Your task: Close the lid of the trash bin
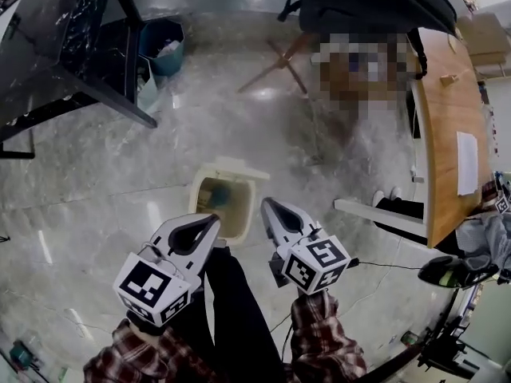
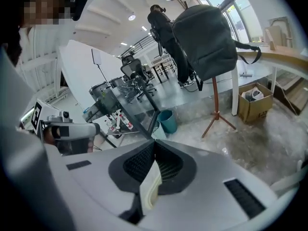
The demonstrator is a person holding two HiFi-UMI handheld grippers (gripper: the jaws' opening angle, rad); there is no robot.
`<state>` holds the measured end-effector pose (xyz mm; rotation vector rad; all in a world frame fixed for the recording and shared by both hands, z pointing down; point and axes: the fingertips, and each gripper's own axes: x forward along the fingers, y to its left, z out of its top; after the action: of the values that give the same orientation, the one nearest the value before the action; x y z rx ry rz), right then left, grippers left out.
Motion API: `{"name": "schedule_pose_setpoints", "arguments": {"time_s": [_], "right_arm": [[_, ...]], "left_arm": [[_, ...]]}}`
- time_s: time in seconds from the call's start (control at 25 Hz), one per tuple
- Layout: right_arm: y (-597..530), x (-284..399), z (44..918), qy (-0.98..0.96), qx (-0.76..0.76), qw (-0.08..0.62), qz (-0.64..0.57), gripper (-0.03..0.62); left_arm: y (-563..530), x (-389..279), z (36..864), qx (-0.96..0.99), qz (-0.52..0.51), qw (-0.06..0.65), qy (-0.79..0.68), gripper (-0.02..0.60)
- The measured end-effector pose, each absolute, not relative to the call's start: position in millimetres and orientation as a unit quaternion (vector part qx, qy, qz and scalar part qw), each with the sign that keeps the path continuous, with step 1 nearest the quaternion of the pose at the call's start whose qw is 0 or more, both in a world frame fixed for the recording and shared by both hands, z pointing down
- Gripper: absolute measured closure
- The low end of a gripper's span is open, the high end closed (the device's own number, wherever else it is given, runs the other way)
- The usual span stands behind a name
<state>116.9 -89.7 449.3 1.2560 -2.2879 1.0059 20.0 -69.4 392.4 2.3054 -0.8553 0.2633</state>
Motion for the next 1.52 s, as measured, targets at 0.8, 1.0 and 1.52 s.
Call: {"name": "schedule_pose_setpoints", "arguments": {"time_s": [0.8,1.0,1.52], "right_arm": [[-149.8,108.9,519.9,-0.853,0.276,0.288,0.336,0.516],[-154.6,100.9,539.2,-0.854,0.217,0.324,0.344,0.516],[-99.0,84.3,551.3,-0.840,0.163,0.341,0.389,0.517]], "left_arm": [[-87.6,36.2,488.3,0.853,0.084,0.377,-0.350,0.569],[-92.4,26.4,491.6,0.851,0.096,0.369,-0.360,0.569],[-75.1,6.0,504.0,0.833,0.098,0.389,-0.382,0.569]]}}
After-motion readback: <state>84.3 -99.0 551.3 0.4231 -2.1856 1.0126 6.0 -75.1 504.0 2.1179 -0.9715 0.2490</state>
